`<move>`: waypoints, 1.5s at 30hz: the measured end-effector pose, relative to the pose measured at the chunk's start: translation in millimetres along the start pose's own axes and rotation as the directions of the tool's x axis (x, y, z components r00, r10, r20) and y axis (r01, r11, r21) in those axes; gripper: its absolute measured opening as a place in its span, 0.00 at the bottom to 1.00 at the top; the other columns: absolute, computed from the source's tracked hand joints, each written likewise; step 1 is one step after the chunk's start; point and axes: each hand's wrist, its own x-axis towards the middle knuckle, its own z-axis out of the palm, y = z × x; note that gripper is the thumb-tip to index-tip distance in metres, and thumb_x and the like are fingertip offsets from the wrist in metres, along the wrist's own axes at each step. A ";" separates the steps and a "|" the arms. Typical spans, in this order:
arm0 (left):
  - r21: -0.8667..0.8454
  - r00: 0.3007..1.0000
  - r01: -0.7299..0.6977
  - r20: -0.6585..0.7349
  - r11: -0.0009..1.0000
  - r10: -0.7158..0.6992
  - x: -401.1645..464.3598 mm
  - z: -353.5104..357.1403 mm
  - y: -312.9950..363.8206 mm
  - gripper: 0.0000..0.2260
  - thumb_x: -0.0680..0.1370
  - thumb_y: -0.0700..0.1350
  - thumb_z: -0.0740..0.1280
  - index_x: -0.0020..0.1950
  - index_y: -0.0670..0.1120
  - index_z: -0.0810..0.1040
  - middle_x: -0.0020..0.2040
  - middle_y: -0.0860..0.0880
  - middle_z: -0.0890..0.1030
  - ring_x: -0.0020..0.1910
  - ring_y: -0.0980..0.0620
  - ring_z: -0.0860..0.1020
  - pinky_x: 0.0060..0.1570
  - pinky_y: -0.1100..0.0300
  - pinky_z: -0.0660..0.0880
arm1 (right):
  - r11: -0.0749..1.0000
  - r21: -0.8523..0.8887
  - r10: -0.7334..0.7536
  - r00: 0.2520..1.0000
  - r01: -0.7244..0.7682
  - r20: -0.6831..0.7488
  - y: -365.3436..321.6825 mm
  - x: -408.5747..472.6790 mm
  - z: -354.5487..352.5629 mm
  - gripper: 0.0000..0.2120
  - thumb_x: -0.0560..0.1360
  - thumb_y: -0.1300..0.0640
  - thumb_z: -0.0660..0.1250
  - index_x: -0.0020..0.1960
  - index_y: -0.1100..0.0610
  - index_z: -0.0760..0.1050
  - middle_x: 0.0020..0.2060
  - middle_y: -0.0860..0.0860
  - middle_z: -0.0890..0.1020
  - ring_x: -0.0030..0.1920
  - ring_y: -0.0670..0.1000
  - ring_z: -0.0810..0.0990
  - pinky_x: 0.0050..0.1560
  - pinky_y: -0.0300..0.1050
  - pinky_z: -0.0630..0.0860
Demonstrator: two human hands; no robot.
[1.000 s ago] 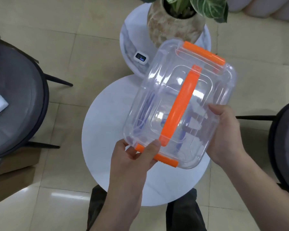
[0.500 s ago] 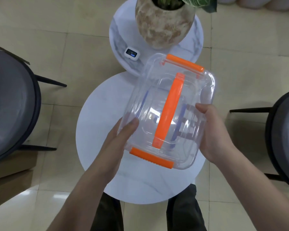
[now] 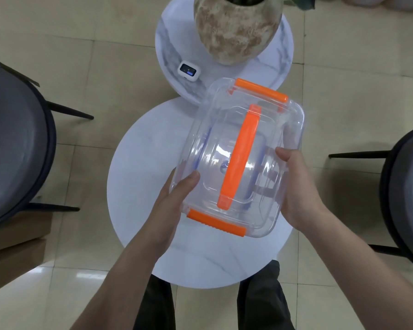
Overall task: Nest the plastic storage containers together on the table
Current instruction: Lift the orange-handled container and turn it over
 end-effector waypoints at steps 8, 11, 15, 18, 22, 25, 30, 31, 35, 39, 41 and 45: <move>0.095 0.997 0.058 0.041 0.994 -0.062 0.6 -5.7 -0.2 0.31 0.66 0.68 0.68 0.69 0.66 0.72 0.65 0.57 0.82 0.67 0.50 0.78 0.67 0.48 0.74 | 0.998 0.021 0.054 0.998 -0.055 0.045 13.2 -2.6 -3.7 0.21 0.79 0.43 0.56 0.33 0.27 0.79 0.38 0.36 0.86 0.45 0.43 0.86 0.56 0.61 0.79; 0.132 0.996 0.078 0.030 0.988 -0.082 -0.2 -6.9 2.5 0.32 0.65 0.69 0.68 0.69 0.67 0.71 0.67 0.58 0.80 0.68 0.51 0.77 0.71 0.45 0.71 | 0.999 0.014 0.047 0.999 -0.047 0.027 14.0 -0.5 -3.1 0.19 0.78 0.42 0.57 0.34 0.27 0.79 0.40 0.36 0.86 0.48 0.48 0.86 0.56 0.62 0.79; 0.155 0.995 0.090 0.037 0.984 -0.097 -1.7 -6.0 5.3 0.35 0.65 0.69 0.68 0.72 0.65 0.70 0.68 0.58 0.79 0.69 0.53 0.75 0.74 0.43 0.67 | 0.998 0.020 0.052 0.999 -0.051 -0.004 13.0 -1.3 -1.0 0.10 0.71 0.39 0.61 0.37 0.29 0.81 0.45 0.39 0.86 0.56 0.52 0.84 0.57 0.64 0.79; 0.156 0.994 0.100 0.032 0.983 -0.107 -3.1 -4.6 7.2 0.37 0.64 0.69 0.68 0.73 0.65 0.69 0.70 0.57 0.77 0.71 0.52 0.73 0.75 0.41 0.64 | 0.999 0.024 0.047 0.999 -0.047 -0.012 12.8 -2.1 -0.1 0.09 0.70 0.38 0.62 0.37 0.29 0.81 0.46 0.39 0.86 0.55 0.52 0.84 0.53 0.61 0.81; 0.157 0.994 0.103 0.031 0.982 -0.109 -4.4 -3.3 8.3 0.40 0.63 0.70 0.67 0.74 0.64 0.67 0.72 0.56 0.75 0.74 0.50 0.70 0.76 0.40 0.61 | 0.999 0.028 0.041 0.999 -0.041 -0.006 12.5 -2.0 0.2 0.10 0.71 0.37 0.61 0.39 0.29 0.81 0.45 0.36 0.86 0.51 0.47 0.86 0.47 0.55 0.83; 0.158 0.994 0.100 0.034 0.982 -0.107 -4.5 -3.1 8.9 0.41 0.62 0.70 0.67 0.75 0.64 0.66 0.73 0.55 0.74 0.75 0.50 0.69 0.77 0.39 0.61 | 0.999 0.023 0.033 0.999 -0.033 -0.007 12.8 -1.7 0.8 0.09 0.71 0.37 0.61 0.39 0.29 0.81 0.45 0.37 0.86 0.52 0.48 0.86 0.48 0.55 0.83; 0.160 0.994 0.093 0.045 0.983 -0.101 -3.3 -3.5 8.9 0.40 0.63 0.70 0.67 0.75 0.65 0.67 0.72 0.55 0.75 0.73 0.50 0.72 0.75 0.39 0.64 | 0.999 0.032 0.030 1.000 -0.030 -0.010 13.6 -1.9 0.4 0.10 0.71 0.39 0.62 0.37 0.27 0.80 0.50 0.40 0.85 0.53 0.49 0.85 0.51 0.59 0.82; 0.158 0.994 0.092 0.041 0.983 -0.100 -3.1 -3.9 8.2 0.40 0.63 0.71 0.67 0.75 0.65 0.67 0.72 0.55 0.76 0.72 0.49 0.72 0.75 0.39 0.65 | 0.999 0.029 0.024 1.000 -0.024 0.001 13.5 -1.6 -0.4 0.10 0.71 0.39 0.61 0.38 0.27 0.80 0.48 0.39 0.86 0.52 0.49 0.85 0.50 0.58 0.82; 0.132 0.997 0.070 0.023 0.989 -0.074 -1.2 -4.9 4.6 0.40 0.63 0.70 0.68 0.75 0.65 0.67 0.71 0.57 0.76 0.72 0.50 0.73 0.74 0.42 0.66 | 1.000 0.028 -0.003 0.998 0.001 0.062 12.7 -2.5 -4.3 0.10 0.72 0.40 0.61 0.40 0.26 0.79 0.48 0.36 0.86 0.51 0.46 0.86 0.45 0.52 0.83; 0.098 1.000 -0.008 -0.006 0.995 0.008 -1.4 -4.5 2.5 0.37 0.66 0.71 0.68 0.73 0.61 0.72 0.68 0.54 0.80 0.69 0.50 0.77 0.72 0.43 0.70 | 1.000 0.006 -0.028 0.997 0.027 0.077 12.5 -4.4 -10.5 0.14 0.74 0.36 0.63 0.59 0.32 0.76 0.62 0.44 0.82 0.57 0.51 0.84 0.54 0.59 0.80; 0.082 0.998 -0.052 -0.019 0.995 0.053 -2.5 -6.3 2.3 0.38 0.64 0.75 0.69 0.70 0.59 0.76 0.65 0.54 0.82 0.66 0.50 0.80 0.68 0.46 0.74 | 0.999 0.015 -0.037 0.997 0.036 0.069 14.7 -5.3 -17.3 0.23 0.74 0.33 0.59 0.67 0.38 0.72 0.65 0.47 0.80 0.60 0.53 0.82 0.57 0.61 0.79; -0.039 0.990 -0.063 -0.126 0.997 0.058 -5.0 -23.3 -4.2 0.36 0.69 0.74 0.63 0.71 0.54 0.76 0.68 0.52 0.81 0.68 0.50 0.78 0.69 0.47 0.72 | 0.999 0.045 0.007 1.000 -0.007 -0.012 31.3 -10.2 -36.2 0.28 0.79 0.33 0.50 0.71 0.46 0.71 0.65 0.50 0.80 0.63 0.54 0.80 0.57 0.59 0.78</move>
